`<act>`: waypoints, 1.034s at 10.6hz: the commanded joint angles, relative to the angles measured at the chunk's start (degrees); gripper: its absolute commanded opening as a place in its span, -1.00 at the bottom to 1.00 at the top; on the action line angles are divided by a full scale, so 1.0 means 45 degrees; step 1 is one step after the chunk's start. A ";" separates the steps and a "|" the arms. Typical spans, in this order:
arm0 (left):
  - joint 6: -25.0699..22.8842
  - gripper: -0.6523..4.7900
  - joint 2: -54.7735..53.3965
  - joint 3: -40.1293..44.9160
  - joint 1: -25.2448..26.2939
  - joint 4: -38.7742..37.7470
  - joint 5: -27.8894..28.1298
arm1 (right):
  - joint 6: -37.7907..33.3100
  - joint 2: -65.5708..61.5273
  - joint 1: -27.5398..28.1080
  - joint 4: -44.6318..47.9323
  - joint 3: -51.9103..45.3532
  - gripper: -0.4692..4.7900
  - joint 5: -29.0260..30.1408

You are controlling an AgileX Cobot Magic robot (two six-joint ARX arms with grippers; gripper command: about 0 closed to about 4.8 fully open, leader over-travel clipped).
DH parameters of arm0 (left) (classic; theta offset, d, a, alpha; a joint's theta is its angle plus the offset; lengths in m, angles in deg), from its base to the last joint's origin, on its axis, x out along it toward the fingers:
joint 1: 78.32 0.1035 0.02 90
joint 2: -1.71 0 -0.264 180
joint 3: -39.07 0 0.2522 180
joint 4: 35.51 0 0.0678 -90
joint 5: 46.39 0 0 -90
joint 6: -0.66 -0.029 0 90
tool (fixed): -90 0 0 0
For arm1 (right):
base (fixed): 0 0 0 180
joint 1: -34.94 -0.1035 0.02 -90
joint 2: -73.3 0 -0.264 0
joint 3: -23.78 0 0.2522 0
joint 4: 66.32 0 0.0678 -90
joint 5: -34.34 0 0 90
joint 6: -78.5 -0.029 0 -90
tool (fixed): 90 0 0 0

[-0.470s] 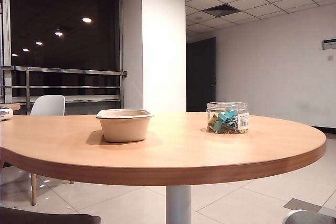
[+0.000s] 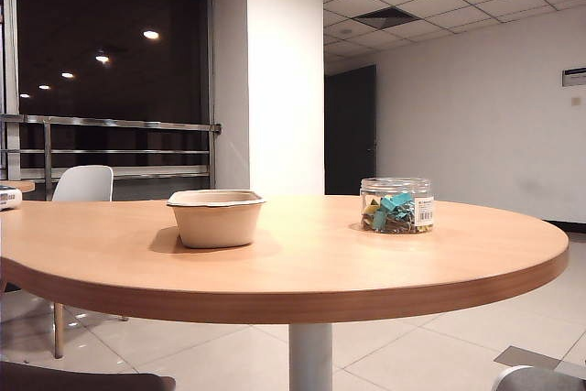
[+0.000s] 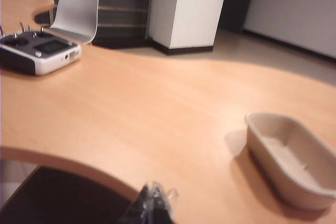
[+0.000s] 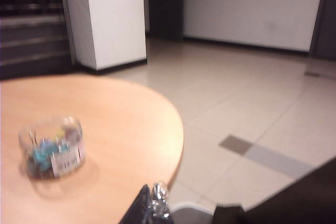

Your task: Pick up the box filled with clips, pour some clips from it into the rectangular paper box, and then put the clip box back on the table.

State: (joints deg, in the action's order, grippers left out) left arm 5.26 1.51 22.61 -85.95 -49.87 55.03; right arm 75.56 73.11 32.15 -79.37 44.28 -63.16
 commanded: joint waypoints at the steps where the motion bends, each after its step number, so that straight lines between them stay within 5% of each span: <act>1: 0.0418 -0.78 -0.0219 -0.1491 0.0005 0.0257 0.0000 | -0.0019 -0.0699 0.0005 0.0340 0.1700 -0.83 -0.0112; 3: 0.0413 -0.78 -0.2977 -0.4318 0.0005 0.1258 0.0087 | -0.0107 -0.4046 0.0005 0.2225 0.4080 -0.83 0.0185; 4: 0.0423 -0.78 -0.7140 -0.7514 0.0005 0.1579 -0.0923 | -0.0126 -0.8174 0.0000 0.2453 0.7514 -0.83 0.0816; 6: 0.1749 -0.78 -1.2381 -1.2624 0.0005 -0.0699 -0.3949 | -0.0447 -1.3852 0.0015 -0.0923 1.3556 -0.83 0.2161; 10: 0.2317 -0.78 -1.4751 -1.5193 0.0005 -0.4027 -0.6071 | -0.1588 -1.7311 0.0024 -0.2822 1.6699 -0.83 0.4367; 11: 0.2317 -0.78 -1.5567 -1.5999 0.0005 -0.5629 -0.6596 | -0.1875 -1.9394 0.0010 -0.3759 1.7903 -0.83 0.5989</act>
State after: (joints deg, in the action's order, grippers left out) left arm 15.65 -68.39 -48.71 -85.95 -73.10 25.98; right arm 68.05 -12.00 32.20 -93.88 123.47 -39.43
